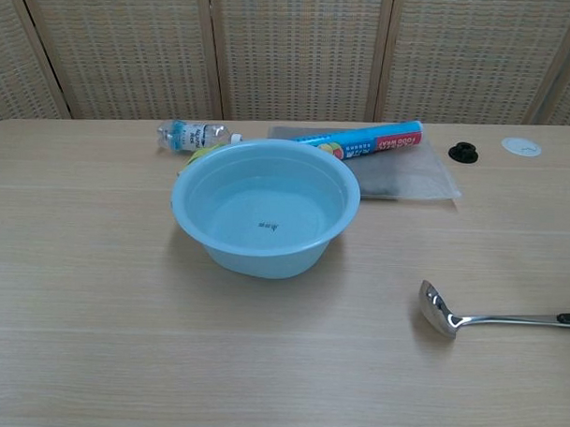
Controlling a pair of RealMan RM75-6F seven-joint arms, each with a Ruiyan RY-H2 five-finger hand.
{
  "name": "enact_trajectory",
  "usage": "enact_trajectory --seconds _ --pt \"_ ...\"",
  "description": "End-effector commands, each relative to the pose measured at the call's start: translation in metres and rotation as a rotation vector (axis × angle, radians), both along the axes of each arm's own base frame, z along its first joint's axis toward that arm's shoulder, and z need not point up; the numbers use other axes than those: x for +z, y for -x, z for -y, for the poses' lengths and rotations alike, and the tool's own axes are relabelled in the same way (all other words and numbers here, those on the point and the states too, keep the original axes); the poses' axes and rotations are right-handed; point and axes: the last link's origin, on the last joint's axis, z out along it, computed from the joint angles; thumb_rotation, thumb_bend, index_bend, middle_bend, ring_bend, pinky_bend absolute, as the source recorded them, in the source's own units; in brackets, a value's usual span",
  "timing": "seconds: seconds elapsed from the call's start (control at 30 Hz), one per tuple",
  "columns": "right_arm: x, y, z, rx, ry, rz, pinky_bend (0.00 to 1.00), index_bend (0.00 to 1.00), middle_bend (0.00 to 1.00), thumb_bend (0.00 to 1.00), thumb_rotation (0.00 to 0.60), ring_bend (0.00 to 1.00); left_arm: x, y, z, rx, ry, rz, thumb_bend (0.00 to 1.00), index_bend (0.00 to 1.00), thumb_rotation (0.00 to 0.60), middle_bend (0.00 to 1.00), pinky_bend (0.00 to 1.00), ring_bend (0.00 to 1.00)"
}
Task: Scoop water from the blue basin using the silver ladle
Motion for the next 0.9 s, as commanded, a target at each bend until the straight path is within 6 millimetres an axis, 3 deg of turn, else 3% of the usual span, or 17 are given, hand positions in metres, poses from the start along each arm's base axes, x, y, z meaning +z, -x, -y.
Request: enact_trajectory --seconds 0.03,0.4,0.6,0.9 --pt "-0.027 0.001 0.029 -0.003 -0.113 -0.076 1.00 0.14 0.93 0.04 0.600 0.99 -0.002 0.000 -0.002 0.009 -0.001 -0.002 0.00 0.00 0.600 0.00 0.00 0.00" --pt "-0.064 0.010 0.041 -0.172 -0.264 -0.093 1.00 0.40 0.97 0.22 0.600 1.00 -0.007 0.002 -0.007 0.033 0.010 -0.020 0.00 0.00 0.600 0.00 0.00 0.00" --pt "-0.087 0.018 0.042 -0.245 -0.251 -0.122 1.00 0.42 0.97 0.26 0.600 1.00 -0.011 0.002 -0.008 0.041 0.016 -0.032 0.00 0.00 0.600 0.00 0.00 0.00" --pt "-0.099 0.024 0.045 -0.281 -0.230 -0.164 1.00 0.47 0.97 0.31 0.600 1.00 -0.012 0.003 -0.009 0.046 0.015 -0.038 0.00 0.00 0.600 0.00 0.00 0.00"
